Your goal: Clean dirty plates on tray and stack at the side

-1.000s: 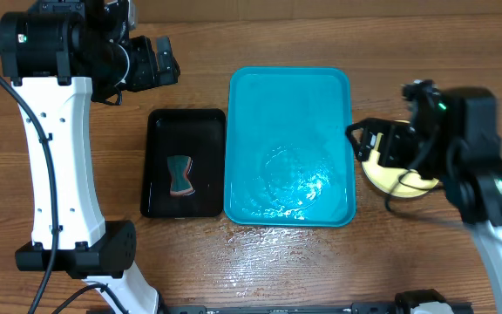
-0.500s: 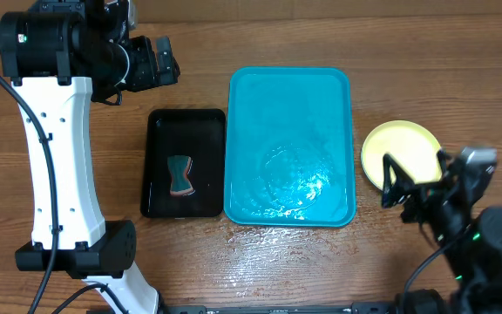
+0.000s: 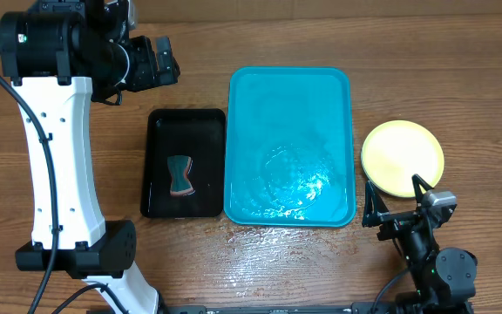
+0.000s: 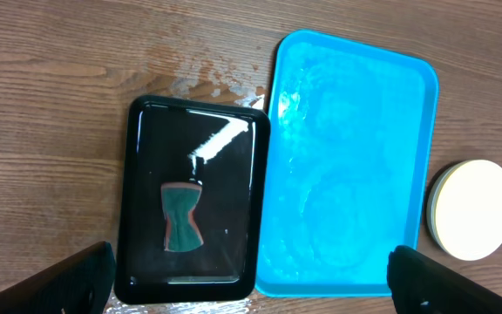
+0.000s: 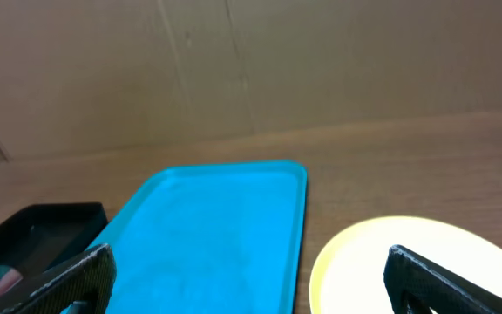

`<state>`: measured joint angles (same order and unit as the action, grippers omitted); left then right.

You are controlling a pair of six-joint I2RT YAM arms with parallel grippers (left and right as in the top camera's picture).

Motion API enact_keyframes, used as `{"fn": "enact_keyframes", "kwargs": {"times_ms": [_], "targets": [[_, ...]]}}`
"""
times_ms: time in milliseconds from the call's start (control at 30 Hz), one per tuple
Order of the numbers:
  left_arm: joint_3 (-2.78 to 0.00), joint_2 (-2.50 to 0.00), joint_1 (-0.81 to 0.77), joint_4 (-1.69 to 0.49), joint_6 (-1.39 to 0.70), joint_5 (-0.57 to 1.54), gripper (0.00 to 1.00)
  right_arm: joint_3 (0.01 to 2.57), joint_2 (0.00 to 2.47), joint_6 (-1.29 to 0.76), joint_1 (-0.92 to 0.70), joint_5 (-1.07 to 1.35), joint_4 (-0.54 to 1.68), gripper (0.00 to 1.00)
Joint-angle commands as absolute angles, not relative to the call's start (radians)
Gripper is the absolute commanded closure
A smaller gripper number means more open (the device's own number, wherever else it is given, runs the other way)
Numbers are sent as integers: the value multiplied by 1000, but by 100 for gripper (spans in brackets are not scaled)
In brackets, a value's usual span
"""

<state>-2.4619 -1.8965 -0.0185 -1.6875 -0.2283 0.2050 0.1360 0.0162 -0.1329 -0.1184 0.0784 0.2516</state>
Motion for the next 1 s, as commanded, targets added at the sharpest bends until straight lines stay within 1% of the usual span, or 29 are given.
{"fn": "enact_keyframes", "kwargs": {"times_ms": [0, 133, 333, 433, 967], "targets": [[-2477, -1883, -20, -1689, -216, 200, 0, 82, 3, -130, -123, 83, 186, 0], [-2477, -1883, -20, -1689, -216, 200, 0, 5, 3, -129, -123, 82, 34, 0], [-2477, -1883, -20, -1689, -216, 200, 1, 8, 3, -129, -123, 80, 40, 0], [-2477, -1883, -20, -1689, -216, 200, 0, 8, 3, -130, -123, 79, 76, 0], [-2477, -1883, -20, -1689, -216, 200, 0, 8, 3, -130, -123, 79, 76, 0]]}}
